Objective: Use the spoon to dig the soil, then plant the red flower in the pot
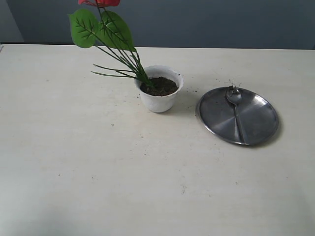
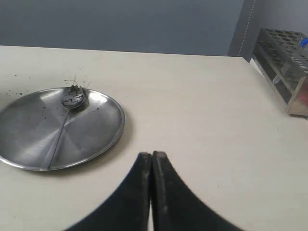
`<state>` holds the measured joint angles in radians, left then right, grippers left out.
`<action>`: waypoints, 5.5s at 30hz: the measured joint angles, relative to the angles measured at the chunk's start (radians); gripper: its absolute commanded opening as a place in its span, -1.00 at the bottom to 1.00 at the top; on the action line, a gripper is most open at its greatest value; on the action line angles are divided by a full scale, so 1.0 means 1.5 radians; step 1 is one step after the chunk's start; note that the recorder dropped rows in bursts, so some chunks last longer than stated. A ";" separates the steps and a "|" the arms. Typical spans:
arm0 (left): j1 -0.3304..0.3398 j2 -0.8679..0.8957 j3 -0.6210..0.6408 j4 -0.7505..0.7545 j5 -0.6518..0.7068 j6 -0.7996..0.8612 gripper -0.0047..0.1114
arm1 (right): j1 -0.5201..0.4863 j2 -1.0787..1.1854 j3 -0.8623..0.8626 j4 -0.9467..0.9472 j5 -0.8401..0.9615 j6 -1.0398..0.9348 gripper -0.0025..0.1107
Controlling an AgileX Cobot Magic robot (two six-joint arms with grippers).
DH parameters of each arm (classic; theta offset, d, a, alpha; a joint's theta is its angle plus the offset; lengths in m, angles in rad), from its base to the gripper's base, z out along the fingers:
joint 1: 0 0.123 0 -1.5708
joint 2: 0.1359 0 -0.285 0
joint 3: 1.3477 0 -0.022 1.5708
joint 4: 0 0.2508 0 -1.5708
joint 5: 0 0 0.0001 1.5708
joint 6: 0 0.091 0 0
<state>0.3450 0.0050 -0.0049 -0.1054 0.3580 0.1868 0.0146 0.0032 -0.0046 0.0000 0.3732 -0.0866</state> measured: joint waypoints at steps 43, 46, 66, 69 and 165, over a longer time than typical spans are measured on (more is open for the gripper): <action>0.000 0.000 0.000 0.000 -0.003 0.000 -0.91 | 0.000 0.000 0.000 0.000 0.000 0.000 -0.96; 0.000 0.000 0.000 0.000 -0.003 0.000 -0.91 | 0.000 0.000 0.000 0.000 0.000 0.000 -0.96; -0.033 0.000 0.000 0.000 -0.005 0.000 -0.91 | 0.000 0.000 0.000 0.000 0.000 0.000 -0.96; -0.047 0.000 0.000 0.000 -0.005 0.000 -0.91 | 0.000 0.000 0.000 0.000 0.000 0.000 -0.96; -0.090 0.000 0.001 -0.019 -0.011 -0.017 -0.91 | 0.000 0.000 0.000 0.000 0.000 0.000 -0.96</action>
<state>0.2095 0.0050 -0.0028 -0.1338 0.3414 0.1613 0.0146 0.0032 -0.0046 0.0000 0.3732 -0.0866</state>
